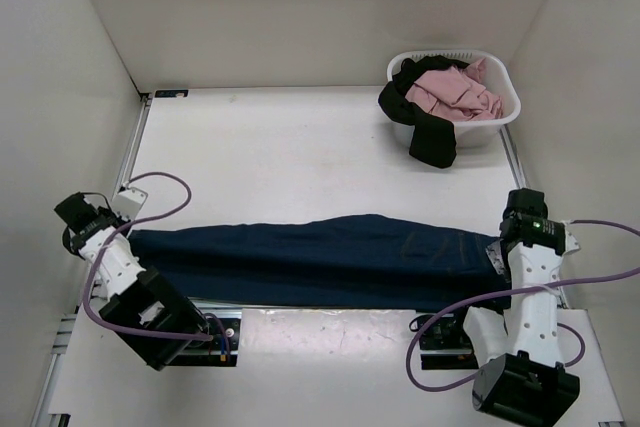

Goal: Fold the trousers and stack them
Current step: Fold the trousers

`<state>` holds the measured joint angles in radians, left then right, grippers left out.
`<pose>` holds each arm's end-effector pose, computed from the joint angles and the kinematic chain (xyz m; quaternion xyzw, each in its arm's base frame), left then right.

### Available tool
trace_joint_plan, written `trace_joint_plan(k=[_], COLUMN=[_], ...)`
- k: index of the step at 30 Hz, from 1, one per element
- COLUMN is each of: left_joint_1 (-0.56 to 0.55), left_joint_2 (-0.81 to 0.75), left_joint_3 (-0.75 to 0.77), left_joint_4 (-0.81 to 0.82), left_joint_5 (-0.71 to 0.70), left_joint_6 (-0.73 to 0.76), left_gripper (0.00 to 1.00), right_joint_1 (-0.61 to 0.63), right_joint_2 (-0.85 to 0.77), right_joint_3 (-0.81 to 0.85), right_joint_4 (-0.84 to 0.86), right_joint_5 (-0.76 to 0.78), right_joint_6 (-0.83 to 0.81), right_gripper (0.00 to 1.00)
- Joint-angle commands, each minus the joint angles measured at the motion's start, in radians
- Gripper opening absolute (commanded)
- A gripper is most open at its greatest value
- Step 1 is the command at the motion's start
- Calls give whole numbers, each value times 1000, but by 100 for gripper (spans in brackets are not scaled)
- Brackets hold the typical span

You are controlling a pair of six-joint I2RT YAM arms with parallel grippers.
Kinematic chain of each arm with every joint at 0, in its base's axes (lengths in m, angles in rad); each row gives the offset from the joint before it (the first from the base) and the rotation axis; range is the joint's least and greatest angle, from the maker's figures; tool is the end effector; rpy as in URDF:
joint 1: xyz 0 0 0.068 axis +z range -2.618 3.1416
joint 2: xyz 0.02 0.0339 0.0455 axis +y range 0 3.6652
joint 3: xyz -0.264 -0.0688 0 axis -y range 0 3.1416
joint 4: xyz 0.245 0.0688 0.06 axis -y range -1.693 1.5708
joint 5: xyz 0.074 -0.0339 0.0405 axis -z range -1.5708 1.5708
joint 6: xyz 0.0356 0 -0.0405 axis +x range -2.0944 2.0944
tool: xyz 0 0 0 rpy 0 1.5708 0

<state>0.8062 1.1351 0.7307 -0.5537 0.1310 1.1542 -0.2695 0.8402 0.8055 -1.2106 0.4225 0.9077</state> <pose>0.1558 0.1557 0.2222 0.1841 0.9336 0.2152 0.2194 0.1164 -0.0473 0.2607 0.5639 0.7836 -0.1468 0.2153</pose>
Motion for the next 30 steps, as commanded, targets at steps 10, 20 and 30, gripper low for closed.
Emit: trace_joint_plan(k=[10, 20, 30], left_joint_1=[128, 188, 235], left_joint_2=[-77, -107, -107], left_joint_3=[-100, -212, -81], left_joint_4=[89, 89, 18], left_joint_5=[2, 22, 22], left_joint_6=[163, 314, 325], left_gripper=[14, 22, 59], right_joint_1=[-17, -17, -17], right_joint_2=[-9, 0, -18], right_joint_3=[-85, -94, 30], right_joint_4=[-59, -89, 13], right_joint_5=[119, 151, 119], right_joint_6=[37, 106, -48], right_gripper=[0, 25, 81])
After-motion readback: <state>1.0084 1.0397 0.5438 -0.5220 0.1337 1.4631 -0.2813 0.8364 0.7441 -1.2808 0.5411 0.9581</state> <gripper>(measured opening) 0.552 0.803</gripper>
